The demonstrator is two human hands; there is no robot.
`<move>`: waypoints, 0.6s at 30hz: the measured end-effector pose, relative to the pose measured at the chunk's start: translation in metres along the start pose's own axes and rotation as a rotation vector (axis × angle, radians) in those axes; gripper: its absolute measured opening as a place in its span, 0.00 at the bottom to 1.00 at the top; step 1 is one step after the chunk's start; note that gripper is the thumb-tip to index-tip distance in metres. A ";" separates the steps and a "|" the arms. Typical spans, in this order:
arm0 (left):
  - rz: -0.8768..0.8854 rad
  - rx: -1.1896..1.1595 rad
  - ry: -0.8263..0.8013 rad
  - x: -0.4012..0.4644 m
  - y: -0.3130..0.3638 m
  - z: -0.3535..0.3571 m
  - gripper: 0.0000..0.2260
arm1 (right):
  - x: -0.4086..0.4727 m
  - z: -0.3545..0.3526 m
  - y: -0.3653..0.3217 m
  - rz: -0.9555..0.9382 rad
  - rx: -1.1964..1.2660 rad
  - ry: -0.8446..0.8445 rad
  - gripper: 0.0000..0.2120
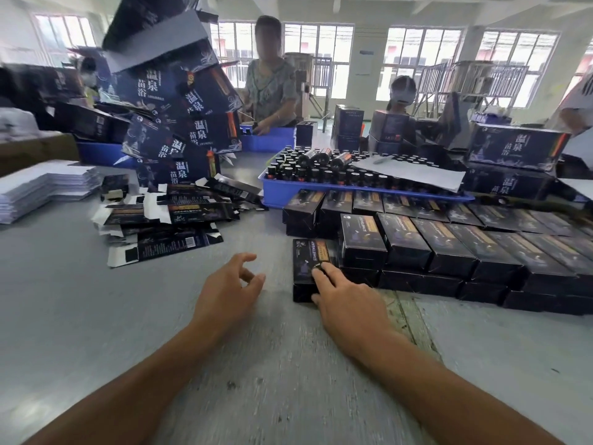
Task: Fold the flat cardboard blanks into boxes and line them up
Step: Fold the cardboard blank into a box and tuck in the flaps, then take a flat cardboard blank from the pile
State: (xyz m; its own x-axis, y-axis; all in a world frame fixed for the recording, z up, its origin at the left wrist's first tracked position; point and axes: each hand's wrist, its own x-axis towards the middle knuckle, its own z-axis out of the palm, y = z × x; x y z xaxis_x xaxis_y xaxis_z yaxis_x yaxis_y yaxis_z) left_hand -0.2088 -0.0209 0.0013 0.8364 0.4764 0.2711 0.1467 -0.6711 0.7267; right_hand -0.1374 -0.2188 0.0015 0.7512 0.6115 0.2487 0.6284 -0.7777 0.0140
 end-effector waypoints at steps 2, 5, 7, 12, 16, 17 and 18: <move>0.004 0.057 0.006 0.003 -0.003 0.000 0.19 | 0.013 0.003 -0.003 0.048 -0.043 -0.051 0.27; -0.003 0.080 -0.027 0.005 -0.006 0.002 0.16 | 0.032 0.004 -0.007 0.117 -0.053 -0.128 0.30; 0.015 0.100 -0.047 0.006 -0.008 0.003 0.15 | 0.036 0.001 -0.009 0.140 -0.023 -0.171 0.30; 0.065 0.176 0.037 0.022 -0.026 -0.006 0.15 | 0.011 0.002 -0.021 0.004 0.041 -0.106 0.29; -0.048 0.468 0.118 0.048 -0.058 -0.028 0.24 | -0.012 0.007 -0.029 -0.137 0.080 -0.155 0.19; -0.123 0.498 0.103 0.052 -0.066 -0.034 0.26 | -0.013 0.007 -0.030 -0.141 0.071 -0.160 0.19; -0.193 0.505 0.081 0.054 -0.073 -0.037 0.27 | -0.013 0.007 -0.030 -0.140 0.071 -0.164 0.20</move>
State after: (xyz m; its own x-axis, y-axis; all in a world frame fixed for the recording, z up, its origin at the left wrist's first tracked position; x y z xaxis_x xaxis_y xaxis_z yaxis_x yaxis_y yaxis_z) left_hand -0.1935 0.0751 -0.0139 0.7286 0.6468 0.2254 0.5458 -0.7470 0.3795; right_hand -0.1650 -0.2028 -0.0087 0.6750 0.7325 0.0879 0.7369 -0.6752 -0.0326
